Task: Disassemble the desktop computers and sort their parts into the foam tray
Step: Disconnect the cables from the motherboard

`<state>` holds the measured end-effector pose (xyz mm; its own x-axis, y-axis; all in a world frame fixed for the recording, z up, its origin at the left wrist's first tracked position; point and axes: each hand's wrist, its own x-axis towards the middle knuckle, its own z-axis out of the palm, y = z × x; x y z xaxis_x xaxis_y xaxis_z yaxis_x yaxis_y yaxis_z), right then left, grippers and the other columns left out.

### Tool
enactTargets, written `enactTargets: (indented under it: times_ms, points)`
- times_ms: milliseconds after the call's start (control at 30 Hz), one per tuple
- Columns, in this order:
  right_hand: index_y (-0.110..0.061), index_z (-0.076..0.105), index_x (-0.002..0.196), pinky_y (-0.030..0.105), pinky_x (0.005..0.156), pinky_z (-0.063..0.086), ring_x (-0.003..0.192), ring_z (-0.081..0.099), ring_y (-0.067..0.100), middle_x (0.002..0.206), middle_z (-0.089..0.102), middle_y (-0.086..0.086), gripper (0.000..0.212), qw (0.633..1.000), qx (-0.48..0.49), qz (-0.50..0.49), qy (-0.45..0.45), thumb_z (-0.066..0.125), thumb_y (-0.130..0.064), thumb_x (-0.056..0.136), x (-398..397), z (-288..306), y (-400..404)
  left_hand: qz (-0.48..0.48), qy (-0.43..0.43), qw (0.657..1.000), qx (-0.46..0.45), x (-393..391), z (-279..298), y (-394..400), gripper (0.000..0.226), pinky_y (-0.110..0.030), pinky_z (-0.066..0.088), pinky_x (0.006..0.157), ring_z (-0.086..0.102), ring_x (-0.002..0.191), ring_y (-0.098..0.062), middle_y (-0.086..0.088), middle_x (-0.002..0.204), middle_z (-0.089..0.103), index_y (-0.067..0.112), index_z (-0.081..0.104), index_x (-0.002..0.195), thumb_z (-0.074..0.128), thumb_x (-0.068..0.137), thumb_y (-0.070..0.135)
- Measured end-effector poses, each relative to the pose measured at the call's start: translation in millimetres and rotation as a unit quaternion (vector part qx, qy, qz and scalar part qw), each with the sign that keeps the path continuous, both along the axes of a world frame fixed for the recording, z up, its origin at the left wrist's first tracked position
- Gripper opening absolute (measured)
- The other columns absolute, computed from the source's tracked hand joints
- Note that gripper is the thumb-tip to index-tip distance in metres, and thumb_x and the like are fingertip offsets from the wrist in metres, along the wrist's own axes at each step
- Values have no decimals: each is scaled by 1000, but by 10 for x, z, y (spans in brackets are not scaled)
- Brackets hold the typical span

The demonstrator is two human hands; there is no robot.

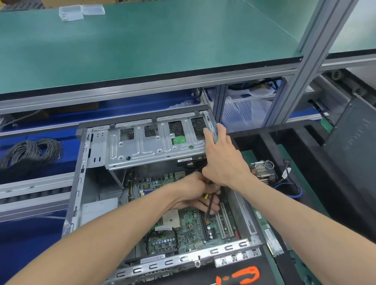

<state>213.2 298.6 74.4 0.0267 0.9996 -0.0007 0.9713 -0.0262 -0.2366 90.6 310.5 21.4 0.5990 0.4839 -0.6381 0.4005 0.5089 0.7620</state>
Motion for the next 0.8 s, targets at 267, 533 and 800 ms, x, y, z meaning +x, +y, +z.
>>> enactTargets:
  times_ms: [267,533,800]
  points:
    - [-13,21,145,43,77,46,130,36,43,157,3,20,85,1000,3,-4,-8,66,-13,74,-11,-20,2,84,-42,995,-42,299,41,-230,20,-36,61,59,71,60,-22,-15,84,57,1,59,103,42,106,10]
    - [-12,19,148,44,79,47,132,35,43,157,2,19,89,1000,-3,-1,-10,68,-14,74,-7,-13,1,-195,279,810,477,-139,85,101,37,-35,43,65,63,85,-34,-13,93,66,13,57,112,32,106,41]
    - [-12,16,152,46,86,51,136,34,41,158,2,19,98,1000,-16,-2,-19,79,-30,79,-11,15,0,-279,281,760,515,-351,-22,400,34,-30,40,72,67,93,-34,-14,128,66,21,48,113,22,110,43]
